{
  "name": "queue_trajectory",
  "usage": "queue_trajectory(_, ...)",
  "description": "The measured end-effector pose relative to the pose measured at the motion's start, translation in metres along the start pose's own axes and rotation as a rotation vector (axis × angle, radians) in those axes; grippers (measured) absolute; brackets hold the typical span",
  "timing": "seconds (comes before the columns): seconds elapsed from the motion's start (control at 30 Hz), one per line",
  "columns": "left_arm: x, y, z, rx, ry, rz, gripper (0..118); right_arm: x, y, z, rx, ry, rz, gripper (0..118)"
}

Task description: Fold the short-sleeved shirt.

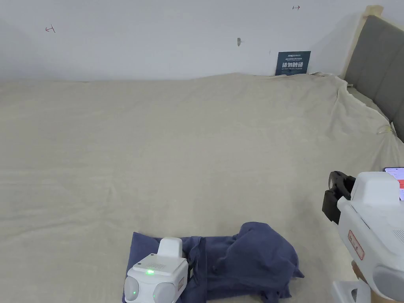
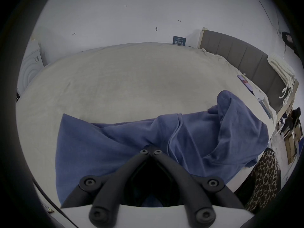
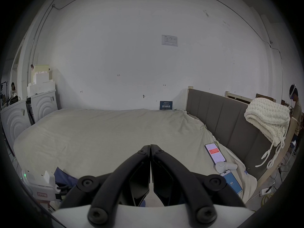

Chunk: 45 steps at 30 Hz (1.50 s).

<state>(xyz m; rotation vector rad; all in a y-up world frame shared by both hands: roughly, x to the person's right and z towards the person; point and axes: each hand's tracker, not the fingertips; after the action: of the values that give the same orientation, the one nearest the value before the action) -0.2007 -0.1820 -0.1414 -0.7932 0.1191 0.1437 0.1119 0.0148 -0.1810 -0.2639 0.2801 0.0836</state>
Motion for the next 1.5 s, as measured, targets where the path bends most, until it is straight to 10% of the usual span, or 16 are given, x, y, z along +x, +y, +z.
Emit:
queue_trajectory(0.87, -0.123, 0.063, 0.089, -0.063, -0.344, 0.265, 1, -0.015, 0.006, -0.006, 0.005, 0.031, 0.014, 0)
queue_trajectory(0.97, -0.152, 0.057, 0.079, -0.095, -0.341, 0.311, 14, -0.018, 0.006, -0.006, 0.002, 0.036, 0.018, 0)
queue_trajectory(1.13, -0.185, 0.040, 0.062, -0.175, -0.318, 0.441, 95, -0.022, 0.005, -0.007, -0.005, 0.040, 0.026, 0)
queue_trajectory(1.5, -0.212, 0.016, 0.013, -0.265, -0.438, 0.531, 96, -0.025, 0.001, -0.011, -0.030, 0.032, 0.038, 0)
